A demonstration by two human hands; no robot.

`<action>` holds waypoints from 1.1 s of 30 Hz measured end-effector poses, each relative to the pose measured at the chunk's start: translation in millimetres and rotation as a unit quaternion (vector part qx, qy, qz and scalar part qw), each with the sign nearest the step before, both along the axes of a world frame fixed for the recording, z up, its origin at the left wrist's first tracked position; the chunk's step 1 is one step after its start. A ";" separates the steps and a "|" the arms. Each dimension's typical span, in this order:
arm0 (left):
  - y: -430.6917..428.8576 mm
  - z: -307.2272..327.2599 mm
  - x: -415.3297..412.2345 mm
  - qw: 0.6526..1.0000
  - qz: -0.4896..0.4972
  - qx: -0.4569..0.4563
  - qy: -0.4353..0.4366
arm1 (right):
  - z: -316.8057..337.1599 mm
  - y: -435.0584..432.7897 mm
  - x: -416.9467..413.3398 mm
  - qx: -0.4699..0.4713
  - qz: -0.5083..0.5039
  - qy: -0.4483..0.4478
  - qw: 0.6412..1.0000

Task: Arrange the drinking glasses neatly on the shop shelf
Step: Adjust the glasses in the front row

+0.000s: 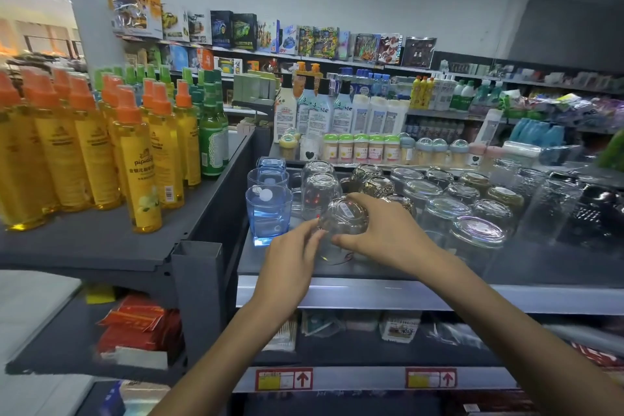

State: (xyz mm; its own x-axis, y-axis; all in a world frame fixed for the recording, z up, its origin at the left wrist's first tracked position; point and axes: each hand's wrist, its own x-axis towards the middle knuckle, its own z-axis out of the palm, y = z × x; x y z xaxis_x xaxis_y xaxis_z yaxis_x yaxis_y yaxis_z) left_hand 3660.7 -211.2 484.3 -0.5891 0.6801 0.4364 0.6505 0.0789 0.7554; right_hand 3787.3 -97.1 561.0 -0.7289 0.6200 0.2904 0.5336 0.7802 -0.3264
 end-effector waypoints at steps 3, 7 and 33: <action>-0.5 0.9 2.6 0.999 0.030 -0.006 0.018 | -0.6 1.7 -2.8 -0.011 -0.001 0.011 1.000; -3.8 -4.6 10.0 0.997 0.037 -0.033 0.056 | -2.0 -1.6 -5.8 -0.010 0.004 0.027 1.000; 18.5 2.7 31.7 0.958 0.112 -0.029 0.261 | 42.4 100.0 -99.4 0.074 0.135 -0.146 0.977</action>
